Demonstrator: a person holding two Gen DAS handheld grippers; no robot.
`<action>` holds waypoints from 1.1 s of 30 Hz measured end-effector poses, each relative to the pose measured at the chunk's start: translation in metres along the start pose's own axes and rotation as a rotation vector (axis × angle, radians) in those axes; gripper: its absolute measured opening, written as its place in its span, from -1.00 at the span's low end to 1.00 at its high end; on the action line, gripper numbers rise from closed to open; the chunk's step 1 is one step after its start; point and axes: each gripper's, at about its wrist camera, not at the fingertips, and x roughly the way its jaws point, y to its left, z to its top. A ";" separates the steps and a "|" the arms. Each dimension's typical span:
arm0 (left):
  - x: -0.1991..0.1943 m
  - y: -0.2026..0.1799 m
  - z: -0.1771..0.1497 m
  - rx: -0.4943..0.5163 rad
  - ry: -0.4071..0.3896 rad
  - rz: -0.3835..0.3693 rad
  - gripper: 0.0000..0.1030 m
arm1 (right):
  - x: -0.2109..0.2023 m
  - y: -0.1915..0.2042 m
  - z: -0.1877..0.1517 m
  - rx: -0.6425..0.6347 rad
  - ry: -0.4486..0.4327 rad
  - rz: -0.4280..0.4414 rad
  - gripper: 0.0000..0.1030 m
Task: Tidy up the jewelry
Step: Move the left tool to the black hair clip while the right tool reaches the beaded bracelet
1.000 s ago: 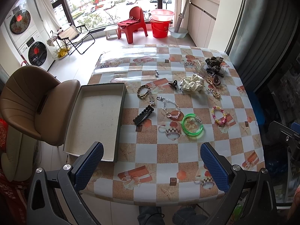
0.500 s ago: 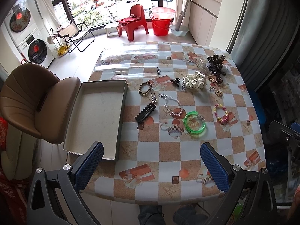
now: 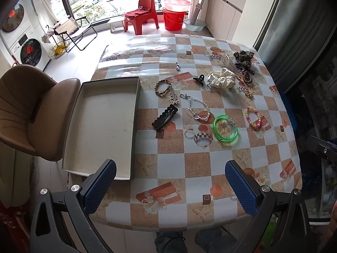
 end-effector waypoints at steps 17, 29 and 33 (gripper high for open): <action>0.091 -0.006 0.022 0.087 0.100 -0.053 1.00 | 0.084 -0.027 -0.003 0.142 0.147 -0.057 1.00; 0.164 0.002 0.075 0.068 0.069 0.017 1.00 | 0.176 -0.053 0.058 0.089 0.219 -0.063 1.00; 0.197 0.002 0.082 0.092 0.094 0.044 1.00 | 0.207 -0.049 0.070 0.047 0.231 -0.073 1.00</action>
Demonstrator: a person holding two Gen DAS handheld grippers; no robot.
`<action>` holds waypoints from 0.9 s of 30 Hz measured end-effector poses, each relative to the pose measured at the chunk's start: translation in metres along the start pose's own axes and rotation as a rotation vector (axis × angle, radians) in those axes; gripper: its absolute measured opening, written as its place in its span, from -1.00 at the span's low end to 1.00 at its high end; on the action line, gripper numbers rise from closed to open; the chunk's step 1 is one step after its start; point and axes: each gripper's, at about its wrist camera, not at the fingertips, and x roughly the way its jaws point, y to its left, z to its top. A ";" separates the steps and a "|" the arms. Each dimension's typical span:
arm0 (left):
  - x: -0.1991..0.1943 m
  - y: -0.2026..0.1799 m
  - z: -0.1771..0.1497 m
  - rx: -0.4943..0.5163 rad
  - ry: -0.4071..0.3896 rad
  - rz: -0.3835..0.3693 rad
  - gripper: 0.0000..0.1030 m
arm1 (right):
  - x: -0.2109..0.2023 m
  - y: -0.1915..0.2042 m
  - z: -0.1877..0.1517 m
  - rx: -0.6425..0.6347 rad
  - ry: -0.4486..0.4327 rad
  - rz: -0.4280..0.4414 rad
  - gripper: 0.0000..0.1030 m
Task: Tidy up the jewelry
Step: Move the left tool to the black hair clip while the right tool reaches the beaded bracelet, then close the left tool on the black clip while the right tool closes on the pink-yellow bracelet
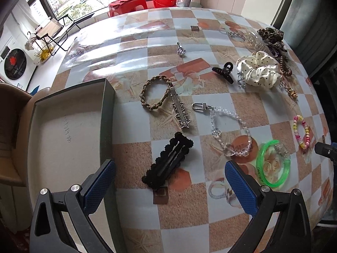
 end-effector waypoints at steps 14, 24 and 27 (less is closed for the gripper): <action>0.053 0.009 0.004 -0.055 0.083 -0.011 1.00 | 0.063 0.028 0.027 -0.092 0.008 -0.018 1.00; 0.037 -0.022 0.011 0.017 0.045 -0.053 -0.24 | 0.042 0.053 0.013 -0.172 -0.076 0.009 0.18; 0.032 -0.019 0.004 0.009 0.054 -0.064 -0.25 | 0.038 0.058 0.013 -0.179 -0.076 0.018 -0.24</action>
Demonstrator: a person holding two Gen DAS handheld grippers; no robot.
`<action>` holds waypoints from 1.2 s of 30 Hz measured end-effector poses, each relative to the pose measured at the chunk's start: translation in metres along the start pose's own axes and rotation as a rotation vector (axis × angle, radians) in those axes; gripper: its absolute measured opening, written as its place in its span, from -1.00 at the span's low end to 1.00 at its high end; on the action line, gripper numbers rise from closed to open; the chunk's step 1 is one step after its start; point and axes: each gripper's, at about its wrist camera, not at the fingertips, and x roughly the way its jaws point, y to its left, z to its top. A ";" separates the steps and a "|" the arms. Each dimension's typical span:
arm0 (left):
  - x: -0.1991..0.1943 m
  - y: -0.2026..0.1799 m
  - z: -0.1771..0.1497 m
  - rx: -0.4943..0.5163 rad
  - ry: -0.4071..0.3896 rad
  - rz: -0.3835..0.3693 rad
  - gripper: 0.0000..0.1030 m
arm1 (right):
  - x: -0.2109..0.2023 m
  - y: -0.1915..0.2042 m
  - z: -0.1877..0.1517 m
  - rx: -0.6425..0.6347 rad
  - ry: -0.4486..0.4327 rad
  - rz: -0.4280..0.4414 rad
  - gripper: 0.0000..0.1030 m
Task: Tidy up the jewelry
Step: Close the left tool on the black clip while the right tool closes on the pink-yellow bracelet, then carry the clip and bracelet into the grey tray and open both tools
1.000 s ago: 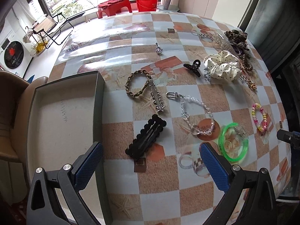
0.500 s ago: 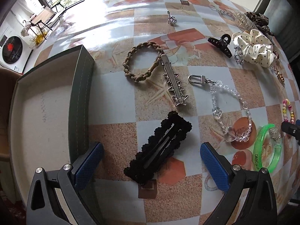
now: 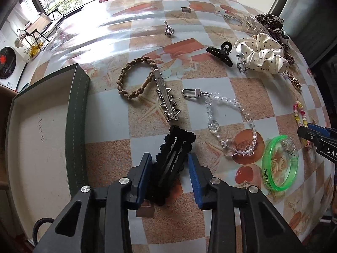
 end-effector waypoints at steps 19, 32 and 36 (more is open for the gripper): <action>-0.079 0.006 -0.019 -0.148 -0.071 -0.006 -0.26 | -0.051 -0.038 -0.005 0.065 0.031 0.221 -0.64; -0.137 0.109 -0.047 -0.372 -0.129 0.087 -0.26 | -0.102 0.100 0.025 -0.145 -0.006 0.416 -0.64; -0.136 0.158 -0.042 -0.382 -0.137 0.096 -0.26 | -0.102 0.163 0.034 -0.182 -0.001 0.455 -0.64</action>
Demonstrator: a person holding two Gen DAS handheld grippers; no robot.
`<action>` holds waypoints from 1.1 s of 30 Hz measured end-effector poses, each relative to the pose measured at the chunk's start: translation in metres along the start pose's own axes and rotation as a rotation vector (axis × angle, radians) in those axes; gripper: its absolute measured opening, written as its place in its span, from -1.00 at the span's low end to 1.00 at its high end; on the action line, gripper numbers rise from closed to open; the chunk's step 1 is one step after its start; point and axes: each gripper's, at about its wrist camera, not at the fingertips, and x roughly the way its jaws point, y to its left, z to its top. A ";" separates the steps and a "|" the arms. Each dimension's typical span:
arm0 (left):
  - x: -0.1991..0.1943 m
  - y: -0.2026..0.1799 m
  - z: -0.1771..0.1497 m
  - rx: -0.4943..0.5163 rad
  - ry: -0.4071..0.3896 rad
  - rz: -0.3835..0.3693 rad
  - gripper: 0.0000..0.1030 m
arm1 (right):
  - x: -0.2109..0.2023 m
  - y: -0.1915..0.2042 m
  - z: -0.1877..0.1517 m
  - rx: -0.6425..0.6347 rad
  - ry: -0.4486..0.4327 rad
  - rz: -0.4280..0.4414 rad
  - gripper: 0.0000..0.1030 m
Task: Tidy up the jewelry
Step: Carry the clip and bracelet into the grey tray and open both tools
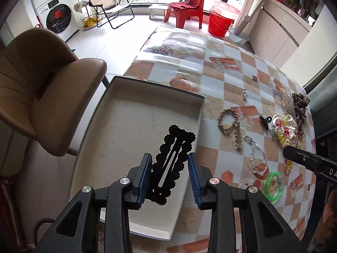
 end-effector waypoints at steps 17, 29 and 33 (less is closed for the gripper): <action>0.124 0.064 0.050 0.018 0.102 0.037 -0.25 | 0.155 0.093 0.065 0.000 0.140 0.016 -0.65; 0.132 0.060 0.046 0.037 0.072 0.077 0.17 | 0.190 0.089 0.073 0.006 0.196 -0.024 -0.35; 0.128 0.065 0.044 0.028 0.070 0.076 0.17 | 0.192 0.094 0.074 -0.011 0.196 -0.026 -0.14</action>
